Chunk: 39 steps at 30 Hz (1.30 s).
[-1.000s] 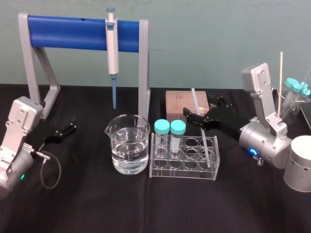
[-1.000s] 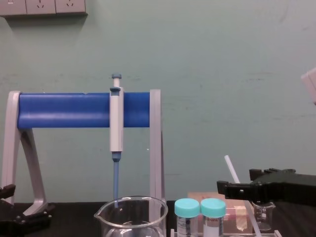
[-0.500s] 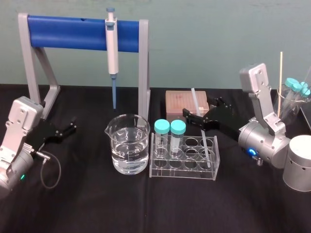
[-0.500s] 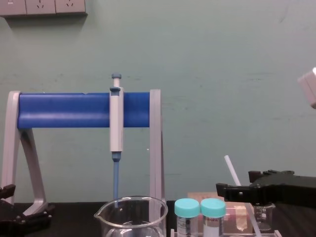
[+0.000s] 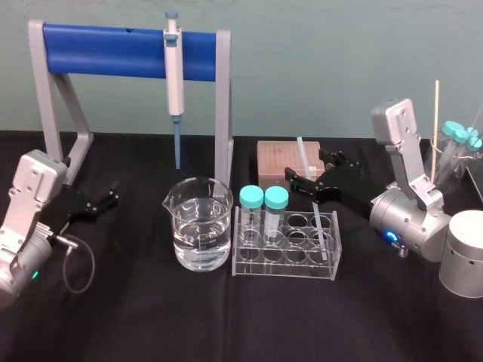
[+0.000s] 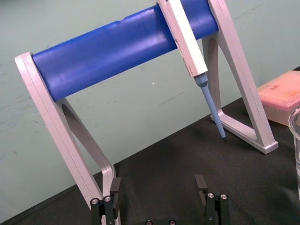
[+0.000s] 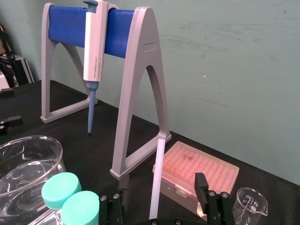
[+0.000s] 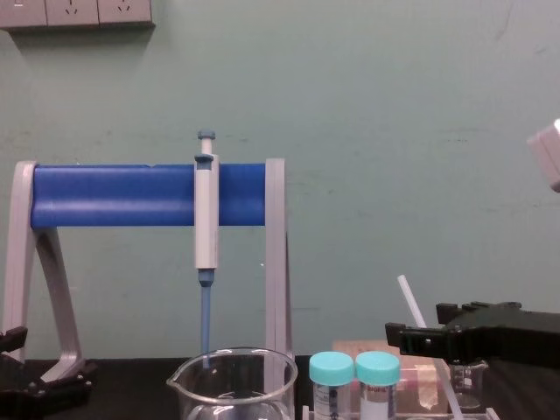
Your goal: Pick up the stirring rod with one hand, then place it down.
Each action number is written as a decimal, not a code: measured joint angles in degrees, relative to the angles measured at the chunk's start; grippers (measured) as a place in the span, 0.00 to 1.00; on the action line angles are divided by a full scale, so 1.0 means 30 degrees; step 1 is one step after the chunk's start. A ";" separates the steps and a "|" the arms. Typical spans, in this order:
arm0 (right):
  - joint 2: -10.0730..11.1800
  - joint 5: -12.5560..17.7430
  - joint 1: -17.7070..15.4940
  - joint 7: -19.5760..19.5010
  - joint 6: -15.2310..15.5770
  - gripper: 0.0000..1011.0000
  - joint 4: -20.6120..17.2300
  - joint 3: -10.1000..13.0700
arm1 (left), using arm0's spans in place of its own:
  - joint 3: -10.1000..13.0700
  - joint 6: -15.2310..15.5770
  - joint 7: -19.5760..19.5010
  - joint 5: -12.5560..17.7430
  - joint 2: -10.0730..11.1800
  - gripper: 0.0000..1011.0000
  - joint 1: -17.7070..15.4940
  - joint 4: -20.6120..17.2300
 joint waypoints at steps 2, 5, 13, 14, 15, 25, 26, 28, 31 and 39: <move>0.0002 0.0014 -0.0002 0.0002 -0.0001 0.86 -0.0003 0.0000 | 0.0000 0.0000 0.0000 0.0000 0.0000 0.99 0.0001 0.0000; 0.0004 0.0048 -0.0003 0.0005 0.0001 0.78 -0.0006 0.0000 | 0.0000 0.0000 0.0000 0.0000 0.0000 0.99 0.0001 0.0000; 0.0004 0.0067 -0.0003 0.0015 0.0008 0.53 -0.0006 0.0000 | 0.0000 0.0000 0.0000 0.0000 -0.0001 0.99 0.0001 0.0000; 0.0004 0.0068 -0.0004 0.0016 0.0008 0.48 -0.0006 0.0000 | 0.0000 0.0000 0.0000 -0.0001 0.0000 0.99 0.0001 0.0000; 0.0004 0.0070 -0.0004 0.0015 0.0009 0.48 -0.0006 0.0000 | 0.0000 0.0000 0.0001 0.0000 0.0000 0.99 0.0000 0.0000; 0.0004 0.0086 -0.0003 0.0017 0.0010 0.15 -0.0005 0.0000 | 0.0001 0.0000 0.0000 -0.0001 0.0001 0.99 0.0001 0.0000; 0.0004 0.0090 -0.0004 0.0018 0.0011 0.14 -0.0006 0.0000 | 0.0000 0.0000 0.0000 0.0000 0.0000 0.99 0.0001 0.0000; 0.0004 0.0094 -0.0003 0.0019 0.0011 0.08 -0.0006 0.0000 | -0.0001 0.0000 0.0000 0.0000 0.0000 0.99 0.0000 0.0000; 0.0004 0.0095 -0.0004 0.0018 0.0010 0.07 -0.0007 0.0000 | 0.0000 0.0001 0.0000 0.0000 0.0001 0.99 0.0001 0.0000; 0.0004 0.0095 -0.0004 0.0016 0.0011 0.07 -0.0006 0.0000 | -0.0001 0.0000 0.0000 0.0000 -0.0001 0.99 0.0001 0.0000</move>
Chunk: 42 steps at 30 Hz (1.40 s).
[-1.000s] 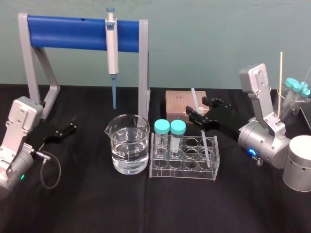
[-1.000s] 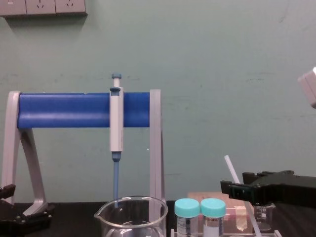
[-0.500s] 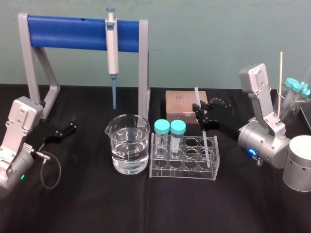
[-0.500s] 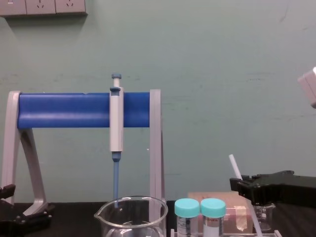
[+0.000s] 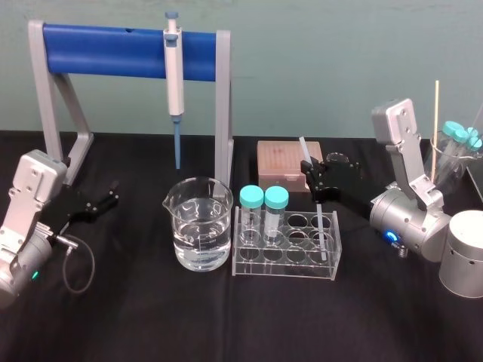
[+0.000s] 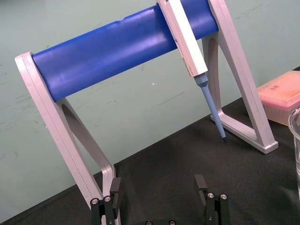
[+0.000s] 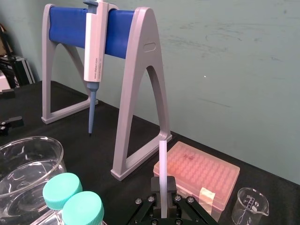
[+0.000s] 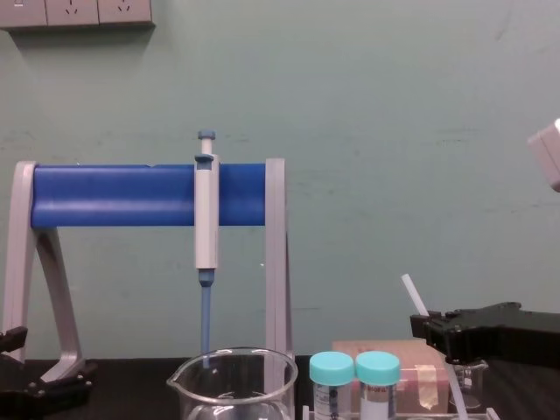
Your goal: Pick up the stirring rod with one hand, then place it down.
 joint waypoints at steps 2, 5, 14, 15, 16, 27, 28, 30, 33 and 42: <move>-0.0021 0.0005 -0.0030 0.0002 -0.0062 0.07 0.0000 0.0036 | 0.0001 0.0000 0.0000 0.0000 0.0000 0.99 0.0000 0.0000; -0.0107 0.0064 -0.0214 0.0072 -0.0431 0.07 -0.0030 0.0180 | 0.0000 0.0000 0.0000 0.0000 0.0000 0.99 0.0000 0.0000; -0.0288 0.0465 -0.0661 0.0466 -0.1135 0.07 -0.0201 0.0558 | 0.0001 0.0001 0.0000 -0.0001 0.0001 0.99 0.0000 0.0000; -0.0298 0.0493 -0.0681 0.0487 -0.1154 0.07 -0.0204 0.0580 | 0.0000 0.0000 0.0000 0.0000 0.0000 0.99 0.0000 0.0000; -0.0309 0.0526 -0.0697 0.0511 -0.1169 0.07 -0.0204 0.0602 | 0.0001 0.0001 0.0000 0.0000 0.0000 0.99 0.0000 0.0000; -0.0360 0.1263 -0.1042 0.1251 -0.2587 0.07 -0.0068 0.0902 | 0.0000 0.0000 0.0001 0.0000 0.0000 0.99 0.0000 -0.0001; -0.0351 0.1310 -0.1076 0.1337 -0.2762 0.07 -0.0053 0.0912 | 0.0001 0.0000 0.0000 0.0000 0.0000 0.99 0.0000 -0.0001; -0.0342 0.1397 -0.1128 0.1487 -0.3077 0.07 -0.0018 0.0927 | 0.0000 0.0001 0.0000 0.0000 0.0000 0.99 0.0000 0.0000; -0.0337 0.1620 -0.1247 0.1772 -0.3767 0.07 0.0060 0.0978 | 0.0001 0.0000 0.0000 0.0000 0.0000 0.99 0.0000 0.0001; -0.0189 0.1646 -0.1466 0.2141 -0.4973 0.07 0.0100 0.0953 | 0.0001 0.0000 0.0000 0.0000 0.0000 0.99 0.0000 -0.0001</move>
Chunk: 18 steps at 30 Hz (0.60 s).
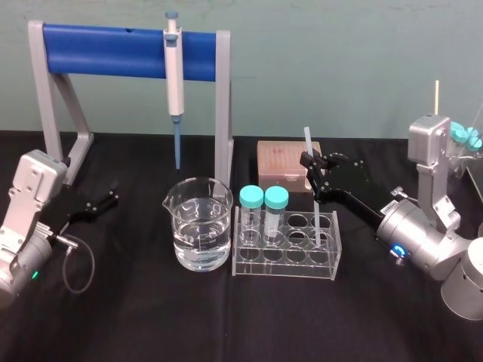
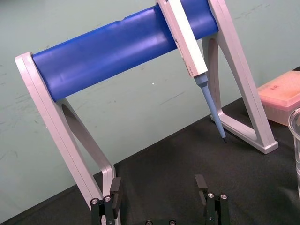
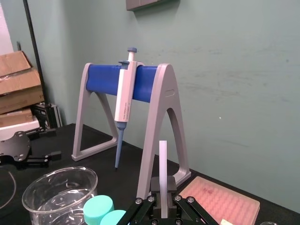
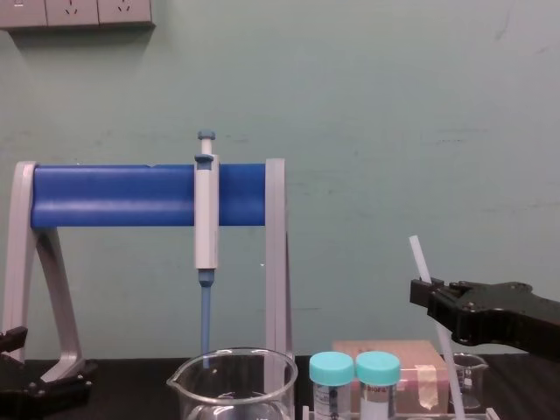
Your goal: Pick up the stirring rod with one hand, then place it down.
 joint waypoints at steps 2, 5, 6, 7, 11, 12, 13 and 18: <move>0.0028 -0.0010 -0.0043 0.0024 -0.0139 0.07 0.0000 -0.0001 | -0.0001 0.0000 0.0000 -0.0001 0.0000 0.99 0.0001 0.0001; 0.0050 -0.0020 -0.0134 0.0030 -0.0355 0.07 -0.0001 0.0031 | -0.0001 0.0000 0.0000 0.0001 0.0000 0.99 0.0001 0.0000; 0.0059 -0.0019 -0.0187 0.0030 -0.0470 0.07 -0.0007 0.0062 | -0.0001 0.0000 0.0000 0.0000 0.0000 0.99 0.0000 0.0001; 0.0060 -0.0018 -0.0214 0.0031 -0.0537 0.07 -0.0008 0.0080 | 0.0000 0.0001 0.0001 0.0001 0.0000 0.99 0.0000 0.0001; 0.0057 0.0014 -0.0359 0.0039 -0.0937 0.07 -0.0007 0.0232 | 0.0000 0.0000 0.0001 0.0000 0.0000 0.99 0.0000 0.0001; 0.0046 0.0025 -0.0381 0.0043 -0.1012 0.07 -0.0007 0.0265 | -0.0001 0.0001 0.0000 0.0001 0.0000 0.99 0.0000 0.0001; 0.0039 0.0031 -0.0394 0.0045 -0.1062 0.07 -0.0007 0.0282 | -0.0001 0.0001 0.0000 0.0000 0.0000 0.99 0.0000 0.0001; -0.0030 0.0123 -0.0448 0.0101 -0.1456 0.07 -0.0044 0.0467 | -0.0001 0.0000 0.0000 0.0000 0.0000 0.99 0.0000 0.0001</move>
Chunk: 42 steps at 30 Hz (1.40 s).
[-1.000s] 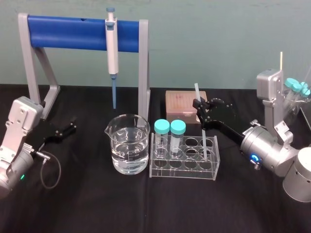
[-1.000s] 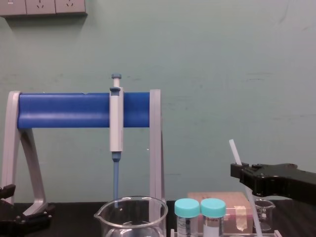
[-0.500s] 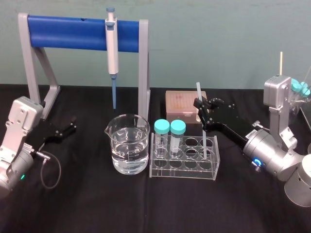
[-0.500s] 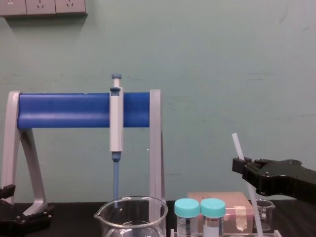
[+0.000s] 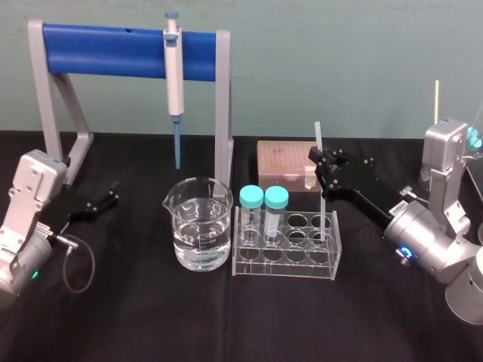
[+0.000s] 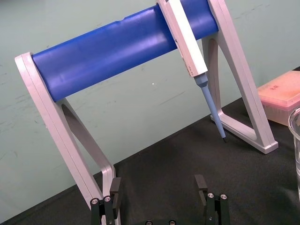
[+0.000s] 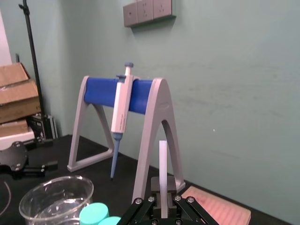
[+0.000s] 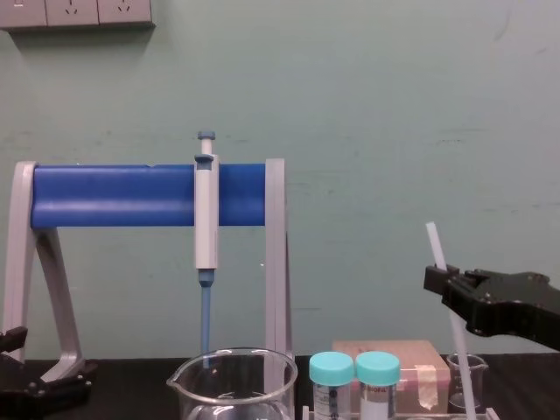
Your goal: Pick up the stirring rod with one hand, then place it down.
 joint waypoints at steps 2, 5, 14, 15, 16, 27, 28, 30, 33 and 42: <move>-0.0016 0.0019 0.0008 0.0024 -0.0091 0.07 -0.0034 0.0048 | 0.0000 0.0000 0.0000 0.0000 0.0000 0.99 0.0000 0.0001; -0.0051 0.0067 0.0090 0.0104 -0.0247 0.07 -0.0164 0.0120 | 0.0000 0.0000 0.0000 0.0000 0.0000 0.99 0.0001 0.0000; -0.0031 0.0575 0.0303 0.0400 -0.0330 0.07 -0.0841 0.0350 | 0.0000 0.0000 0.0000 0.0000 0.0000 0.99 0.0000 0.0000; -0.0024 0.0629 0.0317 0.0409 -0.0327 0.07 -0.0911 0.0372 | 0.0000 0.0000 0.0000 0.0000 -0.0001 0.99 0.0000 -0.0001; -0.0011 0.0713 0.0345 0.0414 -0.0321 0.07 -0.1043 0.0421 | -0.0001 0.0000 0.0000 0.0000 0.0000 0.99 0.0000 0.0000; -0.0006 0.0605 0.1217 -0.0341 -0.0224 0.07 -0.1107 0.0885 | 0.0000 0.0000 0.0000 0.0000 0.0000 0.99 0.0000 0.0000; -0.0066 0.0397 0.1381 -0.0638 -0.0239 0.07 -0.0998 0.0962 | 0.0000 0.0001 0.0000 -0.0001 0.0000 0.99 0.0000 0.0000; -0.0163 0.0179 0.1492 -0.0995 -0.0240 0.07 -0.0944 0.1078 | 0.0000 0.0000 0.0000 -0.0001 0.0000 0.99 0.0000 0.0000; -0.0386 -0.0240 0.1603 -0.1720 -0.0239 0.07 -0.0928 0.1321 | 0.0000 0.0000 0.0000 0.0001 0.0000 0.99 0.0000 -0.0001; -0.0768 -0.0965 0.1208 -0.2787 0.0105 0.07 -0.1525 0.2092 | 0.0000 0.0000 0.0000 0.0000 0.0000 0.99 -0.0001 0.0000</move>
